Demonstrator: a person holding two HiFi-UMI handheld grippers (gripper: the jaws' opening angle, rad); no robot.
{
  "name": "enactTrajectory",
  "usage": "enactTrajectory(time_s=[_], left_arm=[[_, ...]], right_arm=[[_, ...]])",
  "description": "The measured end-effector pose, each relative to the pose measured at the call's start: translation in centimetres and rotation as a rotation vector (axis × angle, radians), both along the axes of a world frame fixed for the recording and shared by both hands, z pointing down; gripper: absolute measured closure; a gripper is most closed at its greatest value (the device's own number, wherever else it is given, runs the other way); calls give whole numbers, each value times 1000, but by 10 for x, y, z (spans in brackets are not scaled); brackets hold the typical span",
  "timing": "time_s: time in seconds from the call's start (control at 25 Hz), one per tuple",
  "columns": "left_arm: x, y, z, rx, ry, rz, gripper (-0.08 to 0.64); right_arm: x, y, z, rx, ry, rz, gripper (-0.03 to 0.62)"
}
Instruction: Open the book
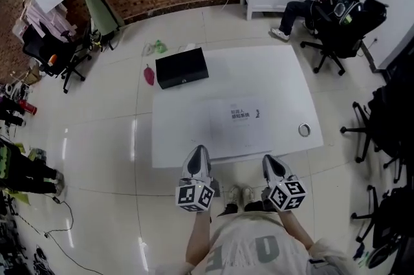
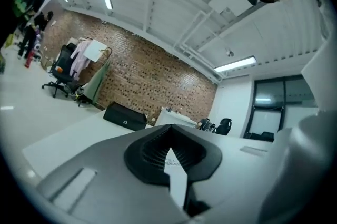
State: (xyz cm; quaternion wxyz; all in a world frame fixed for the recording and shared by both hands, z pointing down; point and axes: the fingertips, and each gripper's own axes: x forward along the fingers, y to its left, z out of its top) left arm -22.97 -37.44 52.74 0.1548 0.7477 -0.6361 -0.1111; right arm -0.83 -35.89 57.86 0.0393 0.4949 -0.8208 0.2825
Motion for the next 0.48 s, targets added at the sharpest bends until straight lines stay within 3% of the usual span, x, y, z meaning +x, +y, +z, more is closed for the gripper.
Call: enactTrajectory(time_s=[0.12,0.28,0.48], left_arm=[[9,8,-13,49,-132,55,545],[7,33,-32,85,-146,40,544],[3,90,-50,114,-184,-18,543]], right_arm=[[-14,19,-4,25,-4,-27,588],[-11,48,-9,68,24,-26,588],[1,103,-16,86,-26,-12,588]])
